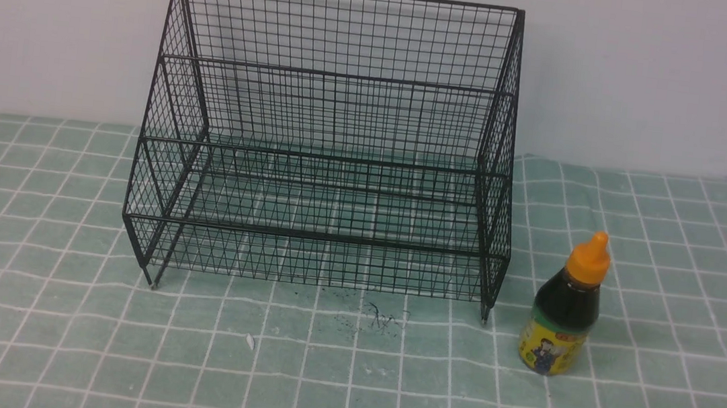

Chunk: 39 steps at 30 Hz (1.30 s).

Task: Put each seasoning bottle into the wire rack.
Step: Use the right arm to grab the condiment bottle closest to it

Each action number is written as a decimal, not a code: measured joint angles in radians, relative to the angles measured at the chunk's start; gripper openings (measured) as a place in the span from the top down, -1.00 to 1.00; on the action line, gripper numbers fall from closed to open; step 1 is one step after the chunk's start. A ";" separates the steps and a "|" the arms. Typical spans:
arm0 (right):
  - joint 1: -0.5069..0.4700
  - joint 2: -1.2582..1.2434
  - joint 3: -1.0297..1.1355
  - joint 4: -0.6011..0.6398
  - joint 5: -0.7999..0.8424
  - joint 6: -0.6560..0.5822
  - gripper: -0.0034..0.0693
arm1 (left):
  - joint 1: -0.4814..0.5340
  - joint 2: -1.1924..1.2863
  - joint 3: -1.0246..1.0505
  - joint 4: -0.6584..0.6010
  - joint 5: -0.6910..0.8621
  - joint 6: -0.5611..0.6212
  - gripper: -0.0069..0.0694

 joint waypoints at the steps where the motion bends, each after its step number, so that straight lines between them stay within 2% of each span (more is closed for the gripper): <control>1: 0.000 0.000 0.000 0.000 0.000 0.000 0.95 | 0.000 0.000 0.000 0.000 0.000 0.000 0.83; 5: 0.000 0.000 0.000 0.010 -0.006 0.004 0.95 | 0.000 0.000 0.000 0.000 0.000 0.000 0.83; 8: 0.000 0.000 0.006 0.092 -0.095 0.055 0.95 | 0.000 0.000 0.000 0.000 0.000 0.000 0.83; 9: 0.000 0.000 0.007 0.175 -0.196 0.113 0.95 | 0.000 0.000 0.000 0.000 0.000 0.000 0.83; 11: 0.000 0.000 0.007 0.239 -0.276 0.159 0.95 | 0.000 0.000 0.000 0.000 0.000 0.000 0.83; 12: 0.000 0.000 0.007 0.315 -0.369 0.206 0.95 | 0.000 0.000 0.000 0.000 0.000 0.000 0.83; 15: 0.000 0.000 0.007 0.391 -0.471 0.230 0.95 | 0.000 0.000 0.000 0.000 0.000 0.000 0.83; 22: 0.003 0.000 0.000 0.429 -0.536 0.253 0.95 | 0.000 0.000 0.000 0.000 0.001 0.000 0.83; 25: 0.011 0.000 -0.059 0.407 -0.455 0.262 0.95 | 0.000 0.000 0.000 0.000 0.001 0.000 0.83; 26: 0.021 0.026 -0.162 0.364 -0.338 0.256 0.95 | 0.000 0.000 0.000 0.000 0.001 0.000 0.83; 29: 0.045 0.143 -0.351 0.299 -0.116 0.216 0.95 | 0.000 0.000 0.000 0.000 0.001 0.000 0.83; 34: 0.126 0.555 -0.727 0.286 0.421 -0.012 0.95 | 0.000 0.000 0.000 0.000 0.001 0.000 0.83; 39: 0.151 0.940 -1.012 0.241 0.693 -0.137 0.94 | 0.000 0.000 0.000 0.000 0.001 0.000 0.83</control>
